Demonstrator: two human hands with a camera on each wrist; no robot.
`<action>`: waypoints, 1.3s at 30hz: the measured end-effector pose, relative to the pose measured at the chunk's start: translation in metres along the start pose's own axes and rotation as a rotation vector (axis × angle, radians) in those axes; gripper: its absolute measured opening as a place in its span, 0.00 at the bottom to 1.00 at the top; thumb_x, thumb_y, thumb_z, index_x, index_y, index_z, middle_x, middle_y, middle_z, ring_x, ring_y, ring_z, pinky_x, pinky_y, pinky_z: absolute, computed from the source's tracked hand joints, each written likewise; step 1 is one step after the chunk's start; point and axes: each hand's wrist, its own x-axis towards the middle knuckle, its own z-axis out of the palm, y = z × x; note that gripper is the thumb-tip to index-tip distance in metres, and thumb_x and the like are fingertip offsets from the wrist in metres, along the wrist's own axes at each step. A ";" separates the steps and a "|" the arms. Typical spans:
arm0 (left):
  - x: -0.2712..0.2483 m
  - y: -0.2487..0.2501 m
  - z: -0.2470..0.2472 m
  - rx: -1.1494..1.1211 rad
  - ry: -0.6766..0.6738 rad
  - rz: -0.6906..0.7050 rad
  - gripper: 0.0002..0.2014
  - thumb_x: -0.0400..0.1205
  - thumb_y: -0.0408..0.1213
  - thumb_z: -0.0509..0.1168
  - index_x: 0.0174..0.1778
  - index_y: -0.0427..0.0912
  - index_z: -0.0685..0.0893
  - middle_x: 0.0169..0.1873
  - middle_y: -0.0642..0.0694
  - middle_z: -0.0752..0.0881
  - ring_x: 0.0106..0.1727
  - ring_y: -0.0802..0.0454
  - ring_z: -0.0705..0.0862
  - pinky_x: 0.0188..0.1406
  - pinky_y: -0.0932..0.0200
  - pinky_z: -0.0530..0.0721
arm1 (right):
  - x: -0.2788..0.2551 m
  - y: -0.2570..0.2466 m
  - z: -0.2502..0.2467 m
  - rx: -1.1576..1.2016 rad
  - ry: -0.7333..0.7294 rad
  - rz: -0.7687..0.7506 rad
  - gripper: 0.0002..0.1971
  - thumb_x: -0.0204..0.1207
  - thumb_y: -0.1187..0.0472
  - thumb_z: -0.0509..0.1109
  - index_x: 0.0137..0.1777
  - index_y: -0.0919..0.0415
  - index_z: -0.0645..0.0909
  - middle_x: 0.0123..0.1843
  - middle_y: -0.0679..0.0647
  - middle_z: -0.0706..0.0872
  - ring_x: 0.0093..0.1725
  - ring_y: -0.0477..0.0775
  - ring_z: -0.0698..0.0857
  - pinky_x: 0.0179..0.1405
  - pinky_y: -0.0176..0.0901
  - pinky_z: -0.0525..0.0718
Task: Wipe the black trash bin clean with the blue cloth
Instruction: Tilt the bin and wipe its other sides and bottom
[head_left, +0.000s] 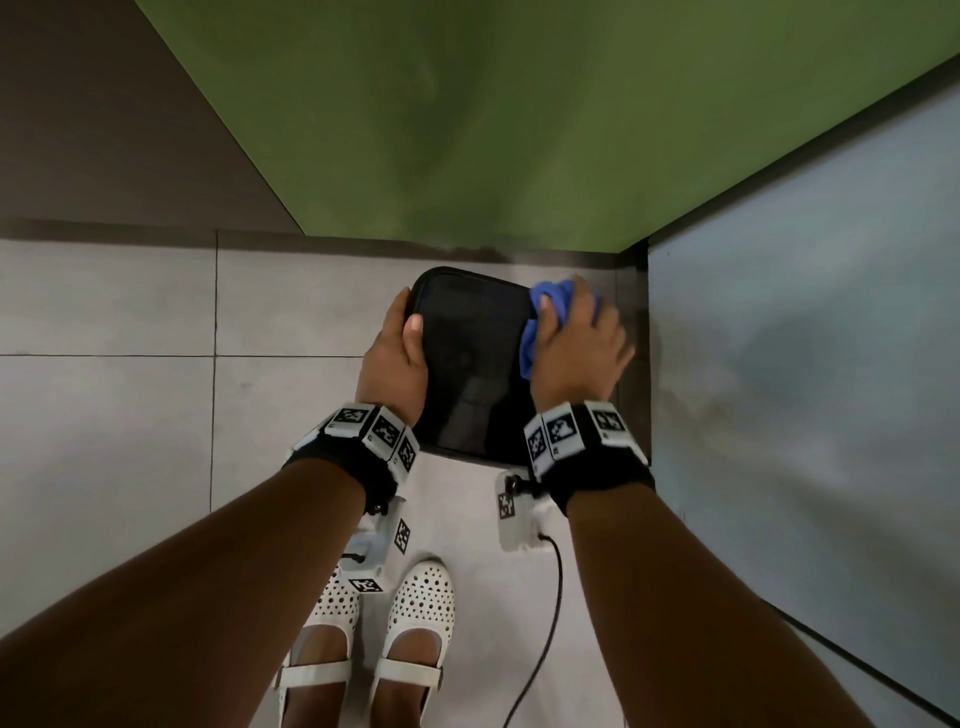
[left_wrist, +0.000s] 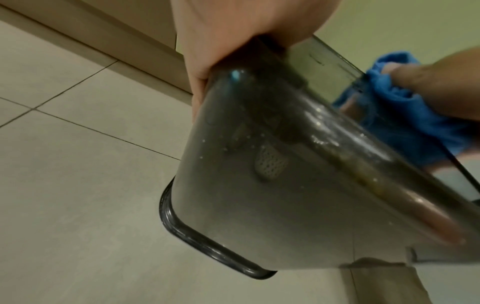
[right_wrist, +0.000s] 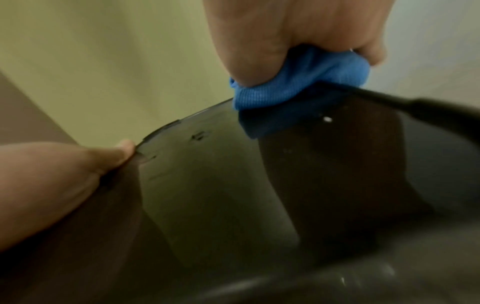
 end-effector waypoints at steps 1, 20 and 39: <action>-0.001 0.001 0.000 -0.004 0.002 -0.006 0.22 0.87 0.44 0.46 0.78 0.47 0.61 0.72 0.40 0.75 0.72 0.40 0.74 0.70 0.58 0.70 | -0.002 0.004 0.001 0.102 0.008 0.090 0.27 0.82 0.45 0.55 0.77 0.57 0.64 0.72 0.66 0.71 0.69 0.68 0.72 0.70 0.62 0.68; 0.048 0.039 -0.027 0.545 -0.212 0.177 0.22 0.86 0.50 0.41 0.74 0.51 0.67 0.68 0.38 0.80 0.69 0.37 0.76 0.66 0.42 0.72 | 0.040 -0.053 0.009 0.059 -0.302 -0.542 0.26 0.79 0.46 0.63 0.77 0.48 0.65 0.73 0.54 0.71 0.66 0.63 0.74 0.62 0.58 0.78; 0.023 0.021 0.001 0.174 -0.310 -0.039 0.23 0.86 0.46 0.48 0.76 0.40 0.64 0.71 0.35 0.76 0.71 0.38 0.74 0.70 0.54 0.69 | 0.005 -0.025 -0.006 -0.189 -0.168 -0.298 0.25 0.83 0.43 0.52 0.78 0.46 0.60 0.77 0.54 0.66 0.72 0.60 0.68 0.68 0.56 0.66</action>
